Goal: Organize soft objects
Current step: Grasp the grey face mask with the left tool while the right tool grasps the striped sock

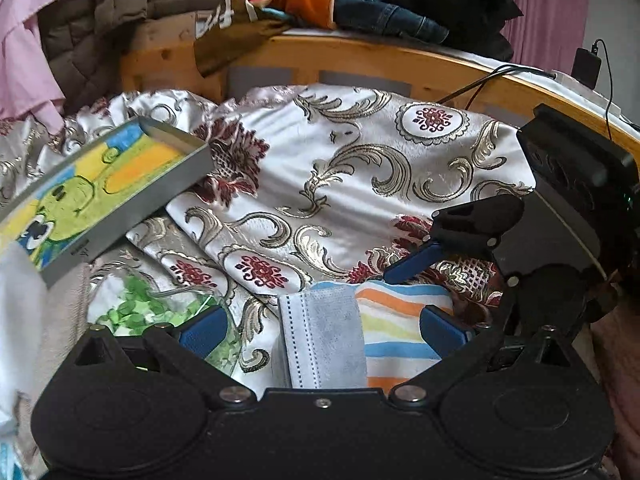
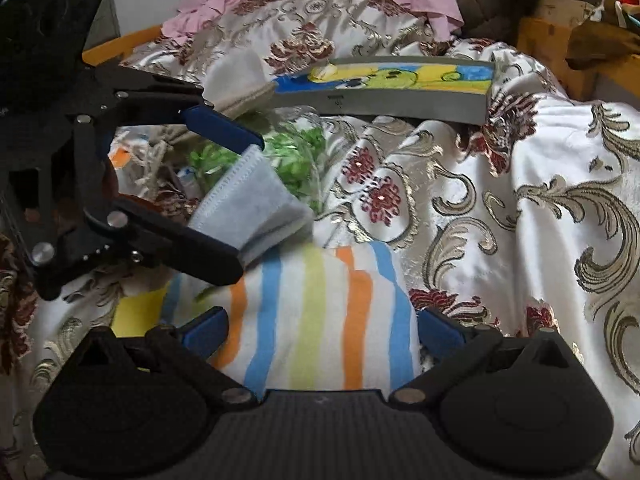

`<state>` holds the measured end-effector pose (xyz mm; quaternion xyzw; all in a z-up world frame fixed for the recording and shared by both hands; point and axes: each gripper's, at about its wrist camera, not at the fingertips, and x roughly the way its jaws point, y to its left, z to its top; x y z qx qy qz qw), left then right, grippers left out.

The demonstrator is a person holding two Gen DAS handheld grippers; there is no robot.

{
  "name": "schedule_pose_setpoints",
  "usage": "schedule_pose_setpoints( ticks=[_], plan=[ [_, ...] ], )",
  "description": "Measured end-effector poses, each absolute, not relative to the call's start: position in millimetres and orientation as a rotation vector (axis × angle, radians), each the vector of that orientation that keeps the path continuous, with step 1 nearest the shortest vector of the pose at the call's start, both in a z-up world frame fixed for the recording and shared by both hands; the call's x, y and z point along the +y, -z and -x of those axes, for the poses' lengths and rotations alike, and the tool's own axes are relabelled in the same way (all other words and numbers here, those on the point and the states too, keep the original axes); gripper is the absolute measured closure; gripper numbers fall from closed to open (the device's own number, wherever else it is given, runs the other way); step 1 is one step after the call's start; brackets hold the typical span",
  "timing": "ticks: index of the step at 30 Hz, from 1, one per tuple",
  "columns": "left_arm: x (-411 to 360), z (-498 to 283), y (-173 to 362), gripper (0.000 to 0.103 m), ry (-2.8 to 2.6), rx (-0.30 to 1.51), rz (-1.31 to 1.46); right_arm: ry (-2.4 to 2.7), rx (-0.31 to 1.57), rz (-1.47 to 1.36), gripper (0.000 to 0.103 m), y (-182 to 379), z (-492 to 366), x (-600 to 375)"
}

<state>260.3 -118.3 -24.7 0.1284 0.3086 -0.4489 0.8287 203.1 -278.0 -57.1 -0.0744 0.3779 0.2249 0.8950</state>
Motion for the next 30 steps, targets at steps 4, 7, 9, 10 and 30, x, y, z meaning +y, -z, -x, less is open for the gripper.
schedule_pose_setpoints(
  ticks=[4, 7, 9, 10, 30],
  plan=[
    [-124.1, -268.5, 27.8, 0.001, 0.972, 0.675, -0.275, -0.460, 0.790, 0.145, 0.000, 59.4, -206.2, -278.5],
    [-127.3, -274.5, 32.0, 0.002, 0.979, 0.704, -0.283, -0.464, 0.795, 0.139, 0.000, 60.3, -207.9, -278.0],
    [-128.2, -277.5, 34.3, 0.004, 0.984, 0.723, -0.288, -0.469, 0.805, 0.135, 0.000, 62.0, -209.4, -277.4],
    [-128.1, -278.9, 35.2, 0.005, 0.986, 0.733, -0.287, -0.472, 0.810, 0.133, 0.000, 62.7, -209.7, -276.4],
    [-120.7, -268.3, 36.1, 0.065, 0.863, 0.772, -0.204, -0.505, 0.781, 0.300, 0.032, 63.6, -183.3, -242.9]
  ],
)
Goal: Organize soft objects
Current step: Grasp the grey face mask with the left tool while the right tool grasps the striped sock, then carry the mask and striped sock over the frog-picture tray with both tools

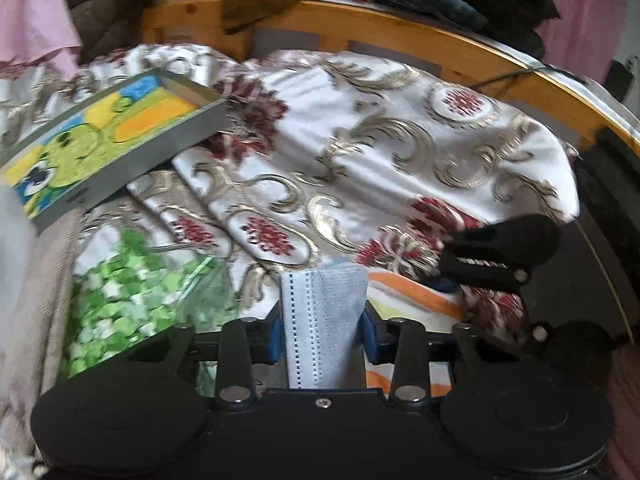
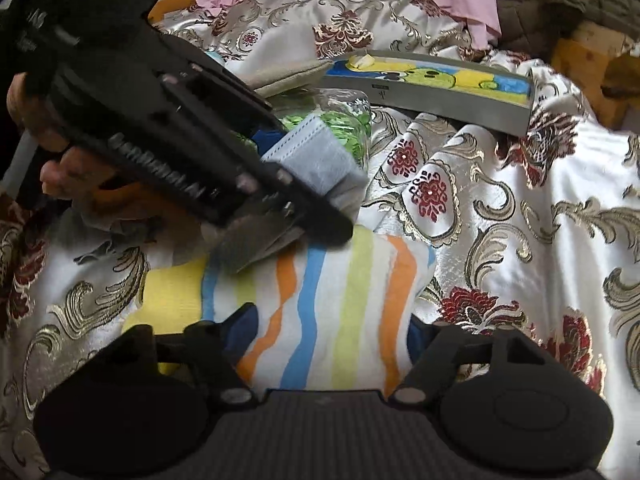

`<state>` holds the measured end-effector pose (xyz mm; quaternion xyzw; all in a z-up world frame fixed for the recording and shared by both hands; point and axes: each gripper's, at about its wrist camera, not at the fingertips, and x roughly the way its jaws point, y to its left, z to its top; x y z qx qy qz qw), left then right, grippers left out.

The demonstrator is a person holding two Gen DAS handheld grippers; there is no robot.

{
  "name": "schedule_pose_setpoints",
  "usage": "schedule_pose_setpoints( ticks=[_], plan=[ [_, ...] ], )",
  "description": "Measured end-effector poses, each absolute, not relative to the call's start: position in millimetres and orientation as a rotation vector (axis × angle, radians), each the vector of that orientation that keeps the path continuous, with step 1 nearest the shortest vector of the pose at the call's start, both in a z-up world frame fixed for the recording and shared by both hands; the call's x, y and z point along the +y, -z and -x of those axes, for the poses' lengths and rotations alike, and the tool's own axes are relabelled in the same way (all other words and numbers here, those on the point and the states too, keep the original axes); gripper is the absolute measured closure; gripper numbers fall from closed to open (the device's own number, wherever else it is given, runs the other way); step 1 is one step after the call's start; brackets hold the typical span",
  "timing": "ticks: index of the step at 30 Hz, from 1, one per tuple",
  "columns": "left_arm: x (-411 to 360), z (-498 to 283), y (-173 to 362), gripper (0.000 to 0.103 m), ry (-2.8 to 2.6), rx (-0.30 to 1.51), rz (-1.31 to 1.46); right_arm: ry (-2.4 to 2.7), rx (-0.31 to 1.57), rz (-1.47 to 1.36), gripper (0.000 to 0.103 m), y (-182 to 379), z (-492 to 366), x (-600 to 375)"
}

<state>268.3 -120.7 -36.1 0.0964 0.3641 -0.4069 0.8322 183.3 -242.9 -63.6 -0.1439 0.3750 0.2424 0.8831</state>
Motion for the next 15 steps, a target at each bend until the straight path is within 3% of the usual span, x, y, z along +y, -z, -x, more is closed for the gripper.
schedule_pose_setpoints(
  ticks=[10, 15],
  plan=[
    [-109.5, -255.6, 1.9, 0.066, 0.709, 0.708, -0.110, -0.475, 0.714, 0.408, 0.064, 58.5, -165.6, -230.9],
    [-103.8, -241.3, -21.7, 0.066, 0.661, 0.667, -0.064, -0.441, 0.647, 0.400, 0.072, 46.4, -156.2, -234.5]
  ],
)
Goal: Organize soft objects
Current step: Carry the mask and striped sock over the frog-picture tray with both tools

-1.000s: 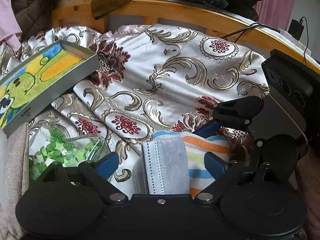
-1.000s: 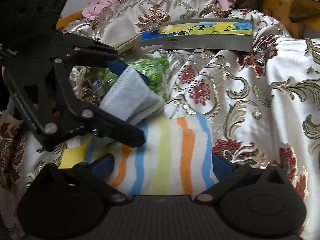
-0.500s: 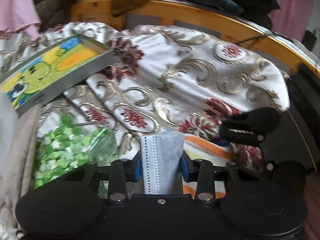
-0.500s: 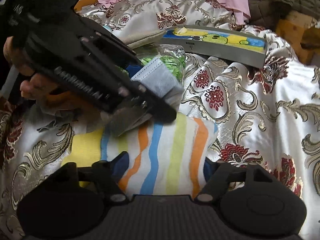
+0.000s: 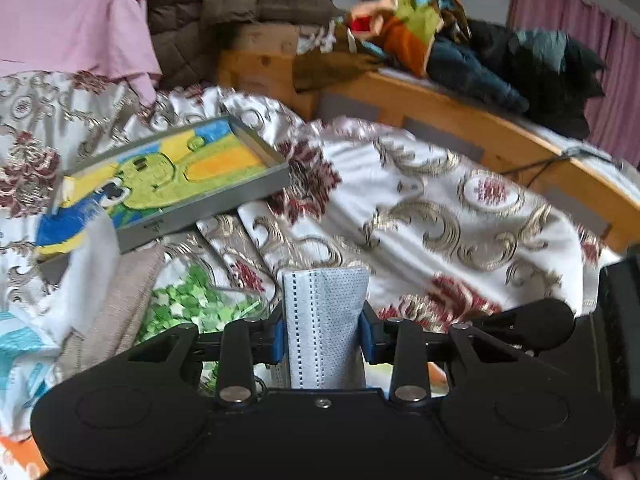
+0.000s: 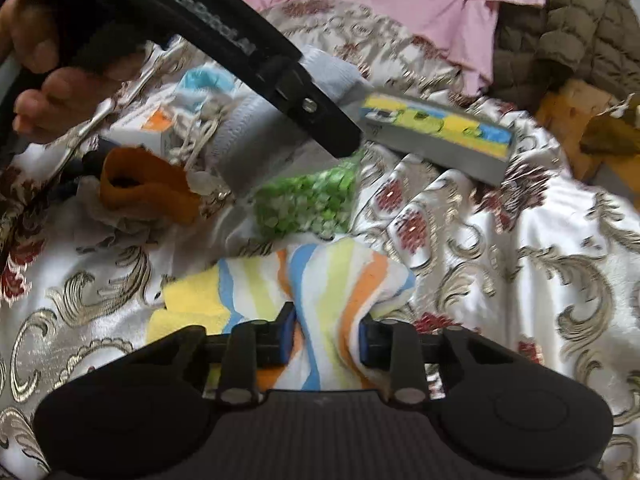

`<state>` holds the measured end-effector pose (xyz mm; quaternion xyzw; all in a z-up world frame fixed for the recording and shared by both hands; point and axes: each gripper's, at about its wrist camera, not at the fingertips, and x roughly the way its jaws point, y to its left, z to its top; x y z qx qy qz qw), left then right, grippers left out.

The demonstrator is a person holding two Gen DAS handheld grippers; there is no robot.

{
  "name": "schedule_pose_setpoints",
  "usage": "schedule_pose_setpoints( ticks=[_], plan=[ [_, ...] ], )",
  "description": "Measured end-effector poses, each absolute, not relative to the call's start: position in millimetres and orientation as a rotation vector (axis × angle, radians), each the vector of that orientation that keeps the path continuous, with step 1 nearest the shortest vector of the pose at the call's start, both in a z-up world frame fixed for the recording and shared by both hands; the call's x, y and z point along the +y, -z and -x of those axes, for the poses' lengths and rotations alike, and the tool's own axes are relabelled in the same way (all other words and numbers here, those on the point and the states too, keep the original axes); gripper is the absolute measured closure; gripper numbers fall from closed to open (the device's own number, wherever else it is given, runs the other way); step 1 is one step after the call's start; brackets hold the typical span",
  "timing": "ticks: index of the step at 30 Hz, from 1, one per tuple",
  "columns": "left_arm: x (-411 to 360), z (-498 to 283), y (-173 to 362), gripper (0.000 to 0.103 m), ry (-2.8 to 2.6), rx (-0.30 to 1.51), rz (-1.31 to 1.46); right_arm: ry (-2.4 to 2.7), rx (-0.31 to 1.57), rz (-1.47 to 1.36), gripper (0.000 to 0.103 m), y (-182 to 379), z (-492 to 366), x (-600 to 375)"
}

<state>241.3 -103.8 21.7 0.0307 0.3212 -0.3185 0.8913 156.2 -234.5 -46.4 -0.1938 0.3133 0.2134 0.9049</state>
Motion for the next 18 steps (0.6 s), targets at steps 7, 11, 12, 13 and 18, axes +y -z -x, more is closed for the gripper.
schedule_pose_setpoints(
  ticks=[7, 11, 12, 13, 18],
  plan=[
    [-99.1, -223.2, -51.9, 0.066, 0.575, 0.589, -0.007, -0.342, 0.526, 0.308, 0.074, 16.8, -143.6, -250.2],
    [-96.8, -217.1, -70.8, 0.066, 0.520, 0.547, 0.018, -0.281, 0.456, 0.239, 0.074, -0.1, -154.2, -258.8],
    [-97.1, -217.4, -76.0, 0.066, 0.510, 0.539, 0.022, -0.264, 0.434, 0.225, 0.074, -4.7, -157.6, -261.3],
    [-97.2, -218.4, -81.1, 0.066, 0.500, 0.530, 0.028, -0.251, 0.415, 0.205, 0.074, -9.5, -162.6, -263.9],
    [-100.3, -237.8, -100.6, 0.066, 0.455, 0.501, 0.057, -0.203, 0.375, 0.079, 0.074, -26.0, -195.0, -287.6]
  ],
)
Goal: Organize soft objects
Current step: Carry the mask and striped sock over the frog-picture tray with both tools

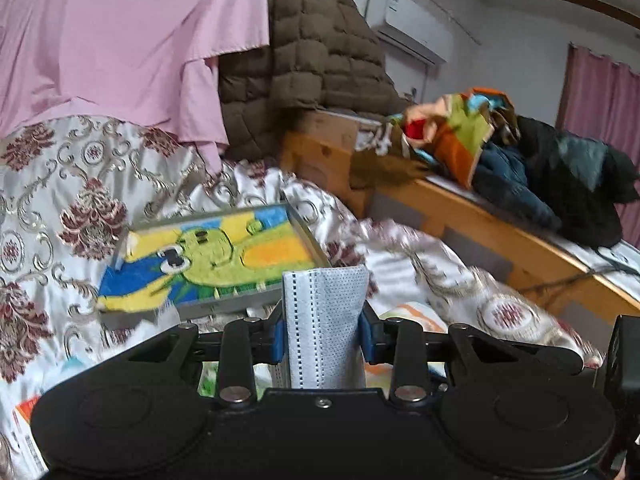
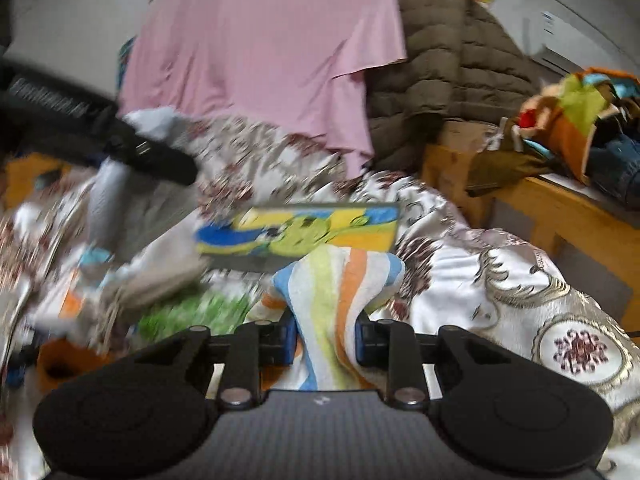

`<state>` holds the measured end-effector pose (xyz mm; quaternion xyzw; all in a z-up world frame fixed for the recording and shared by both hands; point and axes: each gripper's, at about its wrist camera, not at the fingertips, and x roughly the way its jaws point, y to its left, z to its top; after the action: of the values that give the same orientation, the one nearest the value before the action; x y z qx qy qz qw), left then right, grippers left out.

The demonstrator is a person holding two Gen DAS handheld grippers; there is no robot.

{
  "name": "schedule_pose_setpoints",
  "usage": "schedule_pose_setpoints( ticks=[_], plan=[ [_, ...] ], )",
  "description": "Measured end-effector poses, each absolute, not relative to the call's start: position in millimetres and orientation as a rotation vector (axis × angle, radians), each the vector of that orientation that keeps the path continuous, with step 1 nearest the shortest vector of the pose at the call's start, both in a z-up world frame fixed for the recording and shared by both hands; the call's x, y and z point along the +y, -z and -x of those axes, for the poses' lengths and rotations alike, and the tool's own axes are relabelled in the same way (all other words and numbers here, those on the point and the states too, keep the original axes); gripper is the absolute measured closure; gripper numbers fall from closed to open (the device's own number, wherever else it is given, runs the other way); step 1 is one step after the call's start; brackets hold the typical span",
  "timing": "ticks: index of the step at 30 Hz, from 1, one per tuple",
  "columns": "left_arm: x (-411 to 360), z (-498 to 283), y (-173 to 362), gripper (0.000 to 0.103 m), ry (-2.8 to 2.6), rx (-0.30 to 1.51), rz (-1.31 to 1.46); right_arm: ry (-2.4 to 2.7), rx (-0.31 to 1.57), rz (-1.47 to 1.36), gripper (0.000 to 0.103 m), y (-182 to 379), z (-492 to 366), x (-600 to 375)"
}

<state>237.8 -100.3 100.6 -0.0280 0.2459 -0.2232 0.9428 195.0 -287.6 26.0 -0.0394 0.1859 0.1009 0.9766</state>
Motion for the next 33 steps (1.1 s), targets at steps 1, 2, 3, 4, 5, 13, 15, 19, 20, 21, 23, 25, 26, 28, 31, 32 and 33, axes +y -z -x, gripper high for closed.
schedule_pose_setpoints(
  ticks=[1, 2, 3, 4, 5, 13, 15, 19, 20, 21, 23, 25, 26, 28, 31, 32, 33],
  plan=[
    [-101.0, -243.8, -102.6, 0.066, 0.448, 0.498, 0.064, -0.197, 0.366, 0.054, 0.074, -29.0, -205.1, -292.6],
    [-101.9, -251.4, -104.6, 0.066, 0.439, 0.496, 0.076, -0.193, 0.357, 0.036, 0.074, -30.6, -213.2, -296.3],
    [-102.9, -259.8, -106.4, 0.066, 0.432, 0.496, 0.087, -0.187, 0.344, 0.017, 0.074, -32.9, -224.0, -300.4],
    [-104.3, -268.5, -107.6, 0.066, 0.424, 0.497, 0.093, -0.183, 0.328, -0.002, 0.074, -36.0, -235.1, -304.5],
    [-106.1, -278.4, -108.6, 0.066, 0.416, 0.496, 0.097, -0.180, 0.317, -0.019, 0.074, -36.3, -246.6, -306.4],
    [-110.6, -370.6, -100.9, 0.066, 0.312, 0.492, 0.148, -0.189, 0.258, -0.145, 0.074, -40.4, -353.1, -319.5],
    [-110.0, -395.2, -94.9, 0.066, 0.274, 0.497, 0.166, -0.197, 0.258, -0.171, 0.074, -38.8, -377.6, -319.0],
    [-110.7, -441.2, -80.8, 0.066, 0.204, 0.507, 0.217, -0.221, 0.271, -0.172, 0.074, -26.1, -409.2, -311.8],
    [-112.3, -452.7, -76.8, 0.066, 0.190, 0.509, 0.232, -0.233, 0.289, -0.194, 0.074, -21.1, -416.5, -312.6],
    [-113.3, -462.6, -72.7, 0.066, 0.178, 0.515, 0.246, -0.247, 0.306, -0.211, 0.074, -17.1, -422.8, -313.8],
    [-117.3, -480.9, -64.0, 0.066, 0.156, 0.533, 0.263, -0.254, 0.323, -0.213, 0.073, -10.9, -432.0, -314.2],
    [-120.9, -495.3, -54.4, 0.066, 0.135, 0.552, 0.271, -0.235, 0.328, -0.181, 0.073, -3.8, -440.0, -313.7],
    [-121.6, -501.1, -49.3, 0.066, 0.125, 0.564, 0.284, -0.239, 0.339, -0.179, 0.073, -1.7, -442.4, -313.5],
    [-121.7, -511.0, -39.0, 0.066, 0.103, 0.589, 0.313, -0.244, 0.366, -0.198, 0.073, 5.1, -448.9, -317.3],
    [-121.9, -519.8, -23.9, 0.066, 0.080, 0.617, 0.335, -0.238, 0.397, -0.165, 0.073, 13.6, -454.6, -315.8],
    [-122.8, -522.3, -18.3, 0.066, 0.076, 0.633, 0.334, -0.235, 0.406, -0.148, 0.073, 15.1, -455.6, -314.1],
    [-123.7, -523.1, -13.1, 0.066, 0.072, 0.644, 0.331, -0.234, 0.411, -0.140, 0.073, 16.3, -456.0, -313.2]
  ],
)
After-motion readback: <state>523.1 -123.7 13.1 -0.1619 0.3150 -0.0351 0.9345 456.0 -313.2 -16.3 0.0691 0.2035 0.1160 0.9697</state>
